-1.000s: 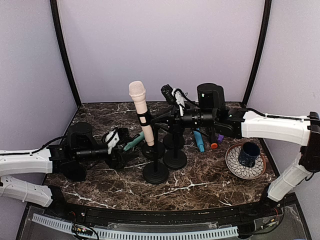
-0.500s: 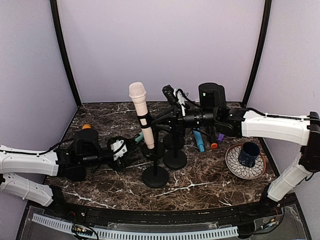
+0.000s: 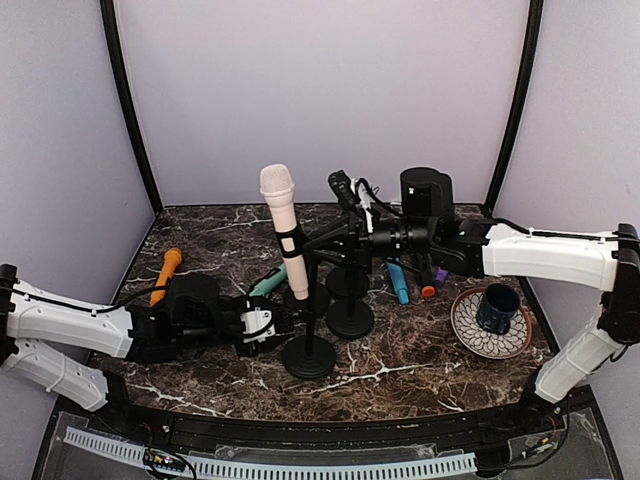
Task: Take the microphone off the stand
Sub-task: Unscrew the knob on the microphone stand.
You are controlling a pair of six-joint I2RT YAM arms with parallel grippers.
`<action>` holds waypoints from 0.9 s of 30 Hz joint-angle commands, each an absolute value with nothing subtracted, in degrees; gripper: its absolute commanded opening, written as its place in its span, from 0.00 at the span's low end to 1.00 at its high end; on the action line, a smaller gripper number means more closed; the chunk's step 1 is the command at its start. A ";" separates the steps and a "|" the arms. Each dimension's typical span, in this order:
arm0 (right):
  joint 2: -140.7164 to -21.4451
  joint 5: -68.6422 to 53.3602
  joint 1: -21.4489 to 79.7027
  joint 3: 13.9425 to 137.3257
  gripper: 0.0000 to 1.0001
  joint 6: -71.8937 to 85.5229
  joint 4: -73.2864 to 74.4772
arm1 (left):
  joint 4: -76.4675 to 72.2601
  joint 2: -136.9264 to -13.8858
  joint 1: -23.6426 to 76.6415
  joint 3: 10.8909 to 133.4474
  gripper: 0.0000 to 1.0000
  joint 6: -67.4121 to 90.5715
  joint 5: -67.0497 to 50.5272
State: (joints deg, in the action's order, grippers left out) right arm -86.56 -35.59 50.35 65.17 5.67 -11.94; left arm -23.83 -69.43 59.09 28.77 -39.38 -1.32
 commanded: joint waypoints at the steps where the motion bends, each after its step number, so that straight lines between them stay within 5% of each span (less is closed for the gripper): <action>1: -83.76 -38.12 49.83 65.40 0.00 7.97 -19.95 | -28.65 -71.87 60.54 30.00 0.51 -43.01 3.14; 17: -83.32 -38.50 49.75 64.69 0.00 8.72 -20.60 | -34.20 -74.66 60.64 31.49 0.49 -42.76 7.32; 27: -83.41 -38.43 49.75 64.73 0.00 8.85 -20.76 | -32.37 -75.30 60.64 31.94 0.32 -42.35 5.67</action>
